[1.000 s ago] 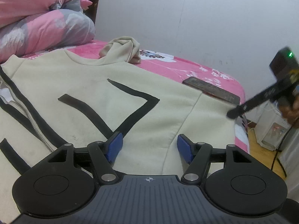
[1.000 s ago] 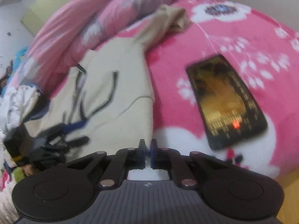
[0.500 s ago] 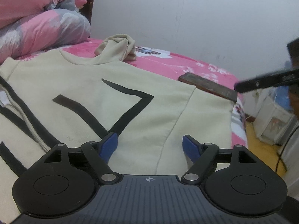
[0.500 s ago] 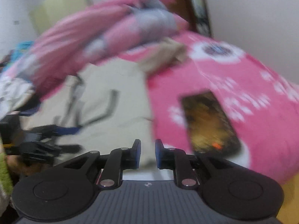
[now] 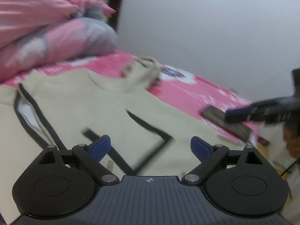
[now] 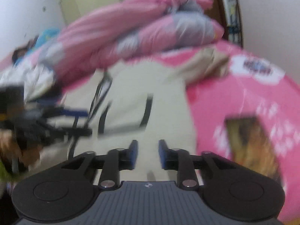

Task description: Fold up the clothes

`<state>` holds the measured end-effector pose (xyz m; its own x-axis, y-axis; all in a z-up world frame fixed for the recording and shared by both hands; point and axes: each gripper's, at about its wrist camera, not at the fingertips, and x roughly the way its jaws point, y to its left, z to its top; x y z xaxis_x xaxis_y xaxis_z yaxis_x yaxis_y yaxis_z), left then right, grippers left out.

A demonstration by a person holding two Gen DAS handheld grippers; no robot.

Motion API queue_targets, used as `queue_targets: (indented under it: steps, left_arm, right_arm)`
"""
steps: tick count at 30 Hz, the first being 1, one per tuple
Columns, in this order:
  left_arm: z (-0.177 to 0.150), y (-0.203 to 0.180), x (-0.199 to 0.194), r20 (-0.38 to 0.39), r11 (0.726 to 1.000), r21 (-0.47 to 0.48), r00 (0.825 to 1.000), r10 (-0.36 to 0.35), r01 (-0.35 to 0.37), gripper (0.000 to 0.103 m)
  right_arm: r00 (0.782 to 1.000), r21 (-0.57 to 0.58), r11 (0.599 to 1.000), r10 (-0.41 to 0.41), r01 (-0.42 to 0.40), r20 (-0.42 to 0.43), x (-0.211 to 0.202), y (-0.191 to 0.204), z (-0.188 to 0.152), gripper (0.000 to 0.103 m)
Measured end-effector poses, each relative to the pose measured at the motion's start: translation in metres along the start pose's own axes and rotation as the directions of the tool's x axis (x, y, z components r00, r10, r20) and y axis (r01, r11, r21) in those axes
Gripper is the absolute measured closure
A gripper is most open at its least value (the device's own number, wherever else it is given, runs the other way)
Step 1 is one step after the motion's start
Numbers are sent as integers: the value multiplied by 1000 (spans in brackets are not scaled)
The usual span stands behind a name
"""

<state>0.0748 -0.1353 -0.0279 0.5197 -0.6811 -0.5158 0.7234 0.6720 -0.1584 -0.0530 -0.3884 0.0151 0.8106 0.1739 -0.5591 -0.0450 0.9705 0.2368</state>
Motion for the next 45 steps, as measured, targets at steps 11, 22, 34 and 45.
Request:
queue_targets:
  steps: [11, 22, 34, 45]
  left_arm:
    - [-19, 37, 62, -83, 985, -100, 988, 132, -140, 8]
    - [-26, 40, 60, -45, 988, -112, 993, 106, -110, 4]
    - [-26, 45, 60, -25, 987, -140, 997, 78, -81, 4]
    - [-27, 53, 58, -5, 982, -183, 999, 41, -41, 3]
  right_arm:
    - [987, 175, 972, -162, 156, 22, 127, -68, 164, 37]
    - [903, -64, 910, -415, 410, -115, 283, -93, 221, 26]
    - [894, -144, 902, -426, 407, -139, 297, -80, 211, 85]
    - [988, 207, 976, 38, -68, 147, 105, -62, 190, 87]
